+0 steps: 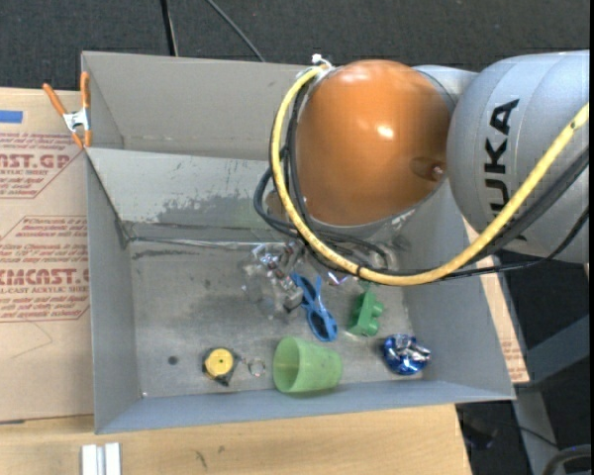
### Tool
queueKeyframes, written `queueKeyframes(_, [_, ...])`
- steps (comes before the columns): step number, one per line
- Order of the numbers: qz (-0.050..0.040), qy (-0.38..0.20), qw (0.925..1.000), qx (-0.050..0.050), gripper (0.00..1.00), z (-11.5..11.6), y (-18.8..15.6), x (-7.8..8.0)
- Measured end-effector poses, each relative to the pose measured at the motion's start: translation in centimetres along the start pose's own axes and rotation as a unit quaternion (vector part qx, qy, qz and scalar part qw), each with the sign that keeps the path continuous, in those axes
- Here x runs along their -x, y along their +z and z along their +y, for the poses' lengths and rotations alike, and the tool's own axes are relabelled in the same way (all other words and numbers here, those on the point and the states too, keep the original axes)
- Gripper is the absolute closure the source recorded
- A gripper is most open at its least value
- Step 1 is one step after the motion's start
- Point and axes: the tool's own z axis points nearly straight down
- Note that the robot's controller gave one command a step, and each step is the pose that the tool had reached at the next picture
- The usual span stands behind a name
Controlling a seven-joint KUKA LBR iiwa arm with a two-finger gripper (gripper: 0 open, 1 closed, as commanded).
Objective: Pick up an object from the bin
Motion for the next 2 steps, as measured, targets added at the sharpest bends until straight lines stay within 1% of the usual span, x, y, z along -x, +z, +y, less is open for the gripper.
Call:
queueKeyframes(1, [0.0078,-0.119,0.9928,0.004,1.0,-3.92,13.22,-2.77])
queueKeyframes(2, [0.0049,-0.119,0.9928,0.003,0.0,-3.88,12.91,-2.59])
